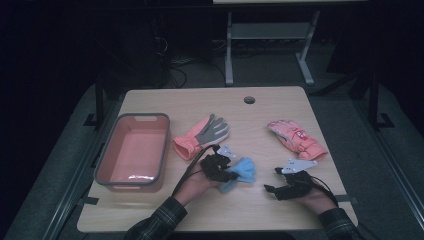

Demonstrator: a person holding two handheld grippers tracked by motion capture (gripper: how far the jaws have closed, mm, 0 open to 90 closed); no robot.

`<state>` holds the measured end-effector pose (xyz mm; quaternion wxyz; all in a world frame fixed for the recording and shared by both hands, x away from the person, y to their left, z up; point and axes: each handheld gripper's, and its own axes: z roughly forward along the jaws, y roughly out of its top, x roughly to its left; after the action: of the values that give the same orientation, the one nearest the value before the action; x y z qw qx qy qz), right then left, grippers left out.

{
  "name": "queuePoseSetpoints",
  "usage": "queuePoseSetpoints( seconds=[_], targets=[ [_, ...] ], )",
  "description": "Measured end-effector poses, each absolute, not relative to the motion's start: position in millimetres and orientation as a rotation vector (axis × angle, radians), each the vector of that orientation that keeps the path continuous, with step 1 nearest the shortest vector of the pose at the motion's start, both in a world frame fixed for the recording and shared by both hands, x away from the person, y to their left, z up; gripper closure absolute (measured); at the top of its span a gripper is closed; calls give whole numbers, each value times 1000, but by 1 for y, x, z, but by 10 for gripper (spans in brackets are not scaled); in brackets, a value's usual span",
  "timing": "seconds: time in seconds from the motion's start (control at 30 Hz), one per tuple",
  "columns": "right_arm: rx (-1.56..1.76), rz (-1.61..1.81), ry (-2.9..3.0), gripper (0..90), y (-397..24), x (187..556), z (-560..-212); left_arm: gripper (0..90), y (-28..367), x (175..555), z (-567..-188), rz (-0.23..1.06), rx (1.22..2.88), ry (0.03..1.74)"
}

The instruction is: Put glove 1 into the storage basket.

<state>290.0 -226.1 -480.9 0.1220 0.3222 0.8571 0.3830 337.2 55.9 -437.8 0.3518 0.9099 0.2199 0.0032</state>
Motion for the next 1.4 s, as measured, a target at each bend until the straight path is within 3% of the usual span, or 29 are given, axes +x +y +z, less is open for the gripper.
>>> queuePoseSetpoints(
  seconds=[0.73, 1.4],
  targets=[
    [942, 1115, 2500, 218, -226, 291, -481, 736, 143, 350, -378, 93, 2229, 761],
    [946, 1113, 2506, 200, -225, 291, -481, 735, 229, 362, -350, 245, 2130, 965]
  ],
)
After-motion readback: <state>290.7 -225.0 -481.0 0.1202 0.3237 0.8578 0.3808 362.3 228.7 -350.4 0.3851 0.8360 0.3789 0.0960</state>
